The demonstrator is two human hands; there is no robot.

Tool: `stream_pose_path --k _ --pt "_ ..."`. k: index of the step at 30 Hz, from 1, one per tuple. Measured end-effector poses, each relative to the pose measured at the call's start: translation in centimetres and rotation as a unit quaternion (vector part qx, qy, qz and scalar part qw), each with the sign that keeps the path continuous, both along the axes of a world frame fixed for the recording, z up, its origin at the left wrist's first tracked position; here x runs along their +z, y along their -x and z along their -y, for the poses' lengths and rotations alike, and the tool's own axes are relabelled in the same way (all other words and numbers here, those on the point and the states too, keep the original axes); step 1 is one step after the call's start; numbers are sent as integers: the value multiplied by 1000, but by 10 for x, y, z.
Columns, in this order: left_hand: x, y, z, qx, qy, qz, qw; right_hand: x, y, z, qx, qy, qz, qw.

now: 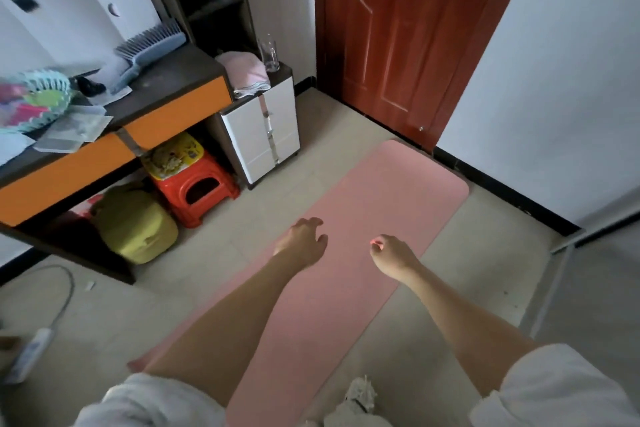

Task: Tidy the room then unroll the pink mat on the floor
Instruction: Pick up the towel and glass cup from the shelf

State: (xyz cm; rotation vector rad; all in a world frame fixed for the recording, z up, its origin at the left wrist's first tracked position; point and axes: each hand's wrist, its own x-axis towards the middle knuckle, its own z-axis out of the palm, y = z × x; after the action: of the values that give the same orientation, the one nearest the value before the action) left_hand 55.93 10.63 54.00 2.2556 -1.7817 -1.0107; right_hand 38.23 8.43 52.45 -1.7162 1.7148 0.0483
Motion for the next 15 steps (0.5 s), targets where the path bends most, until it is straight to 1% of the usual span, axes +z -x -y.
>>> stream_pose_path --k 2,7,11,15 --pt "4 -14 7 9 10 5 1000 4 -12 10 22 7 -9 1000" --pt "10 -49 19 53 31 13 998 8 -49 40 81 14 4 997" --pt "11 -64 49 94 25 28 995 6 -70 91 149 14 20 989" --pt "9 -58 97 149 17 42 988 0 -65 160 195 11 31 980"
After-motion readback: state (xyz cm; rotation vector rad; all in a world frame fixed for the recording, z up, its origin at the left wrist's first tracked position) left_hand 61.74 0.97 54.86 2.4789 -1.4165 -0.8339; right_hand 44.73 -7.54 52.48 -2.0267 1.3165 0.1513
